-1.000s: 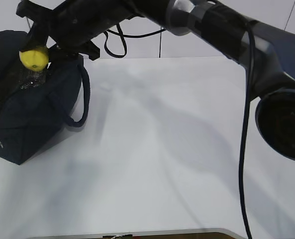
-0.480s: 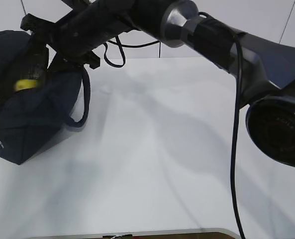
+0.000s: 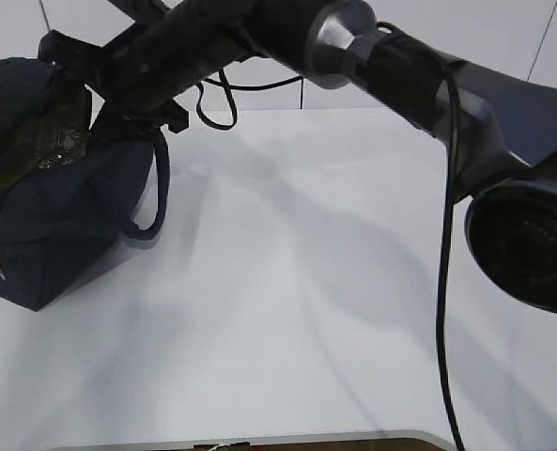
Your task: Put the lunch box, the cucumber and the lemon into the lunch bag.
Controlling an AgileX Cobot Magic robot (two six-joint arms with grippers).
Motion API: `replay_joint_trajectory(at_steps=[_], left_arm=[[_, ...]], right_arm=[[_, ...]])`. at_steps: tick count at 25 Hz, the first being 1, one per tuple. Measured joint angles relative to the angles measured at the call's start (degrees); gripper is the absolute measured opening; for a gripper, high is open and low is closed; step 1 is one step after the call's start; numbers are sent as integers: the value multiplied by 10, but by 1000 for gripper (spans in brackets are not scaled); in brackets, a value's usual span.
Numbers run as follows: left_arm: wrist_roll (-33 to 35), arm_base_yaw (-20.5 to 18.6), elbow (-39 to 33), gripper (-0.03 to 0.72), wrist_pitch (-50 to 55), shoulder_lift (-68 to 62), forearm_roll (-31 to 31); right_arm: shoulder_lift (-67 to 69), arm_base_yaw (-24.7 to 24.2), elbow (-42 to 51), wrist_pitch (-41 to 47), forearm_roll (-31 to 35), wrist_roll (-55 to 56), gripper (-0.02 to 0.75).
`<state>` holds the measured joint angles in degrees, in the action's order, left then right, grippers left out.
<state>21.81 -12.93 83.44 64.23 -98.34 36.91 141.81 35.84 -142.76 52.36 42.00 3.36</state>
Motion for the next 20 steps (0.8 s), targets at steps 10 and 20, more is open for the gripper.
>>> replay_joint_trajectory(at_steps=[10, 20], left_arm=[[0, 0, 0, -10, 0, 0, 0], [0, 0, 0, -10, 0, 0, -1]], right_arm=[[0, -4, -40, 106, -45, -34, 566], [0, -4, -134, 193, -181, 31, 566]])
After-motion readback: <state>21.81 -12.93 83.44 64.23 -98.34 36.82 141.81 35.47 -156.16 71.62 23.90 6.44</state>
